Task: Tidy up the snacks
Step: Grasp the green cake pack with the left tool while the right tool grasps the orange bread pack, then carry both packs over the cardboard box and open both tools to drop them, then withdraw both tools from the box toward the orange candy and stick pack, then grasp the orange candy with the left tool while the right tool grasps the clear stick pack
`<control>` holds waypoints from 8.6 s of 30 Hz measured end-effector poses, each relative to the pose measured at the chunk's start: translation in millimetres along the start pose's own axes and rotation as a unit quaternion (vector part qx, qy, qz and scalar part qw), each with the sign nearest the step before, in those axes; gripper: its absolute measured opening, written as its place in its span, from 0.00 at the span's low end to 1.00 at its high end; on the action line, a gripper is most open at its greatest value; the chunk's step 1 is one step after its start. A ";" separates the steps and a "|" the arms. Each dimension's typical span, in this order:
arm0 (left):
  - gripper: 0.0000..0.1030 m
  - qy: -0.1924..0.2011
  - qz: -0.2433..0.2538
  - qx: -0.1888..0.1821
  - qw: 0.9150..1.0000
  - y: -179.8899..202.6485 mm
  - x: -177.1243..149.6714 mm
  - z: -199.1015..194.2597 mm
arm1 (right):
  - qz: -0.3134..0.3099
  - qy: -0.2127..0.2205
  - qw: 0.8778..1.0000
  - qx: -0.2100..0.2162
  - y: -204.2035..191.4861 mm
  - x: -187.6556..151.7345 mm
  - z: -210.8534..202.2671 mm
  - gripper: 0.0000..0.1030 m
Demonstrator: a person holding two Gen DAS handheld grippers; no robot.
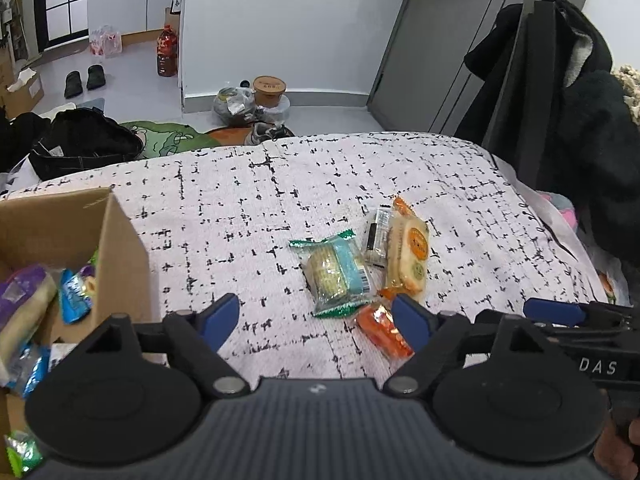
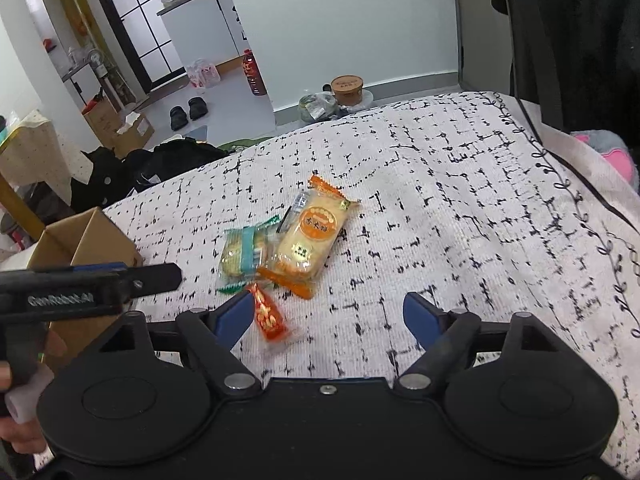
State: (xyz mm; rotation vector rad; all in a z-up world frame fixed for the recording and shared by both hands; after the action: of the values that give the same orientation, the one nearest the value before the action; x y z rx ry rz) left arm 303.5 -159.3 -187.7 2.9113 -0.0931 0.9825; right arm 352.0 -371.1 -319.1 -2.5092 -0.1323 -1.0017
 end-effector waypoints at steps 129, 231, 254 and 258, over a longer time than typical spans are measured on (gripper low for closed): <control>0.46 0.089 -0.098 0.082 0.988 -169.0 2.9 -101.3 | -0.055 0.029 0.996 0.067 -187.7 14.1 27.3 0.34; 0.91 0.043 0.048 -0.006 0.998 6.2 -1.9 -67.2 | 0.011 0.053 0.998 0.020 -13.4 6.1 -59.0 1.00; 0.69 -0.070 -0.014 -0.020 0.997 48.3 -14.5 17.6 | 0.011 0.053 0.999 0.008 47.6 5.4 -45.0 1.00; 0.62 -0.095 -0.031 -0.016 0.995 49.7 -15.9 35.4 | 0.010 0.055 0.998 0.024 49.0 7.2 -31.3 0.91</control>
State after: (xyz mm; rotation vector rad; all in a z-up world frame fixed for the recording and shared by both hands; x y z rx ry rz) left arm 308.2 -211.2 -223.2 2.9509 -0.0272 0.6881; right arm 349.3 -429.1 -311.6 -2.4016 -0.0962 -1.1134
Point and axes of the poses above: each gripper's, at about its wrist camera, not at the fingertips, and z roughly the way its jaws point, y to its right, x to its top, the point moved 6 cm from there along z, roughly the way its jaws point, and after that the axes turned 12 degrees about x, right-handed, at the moved point
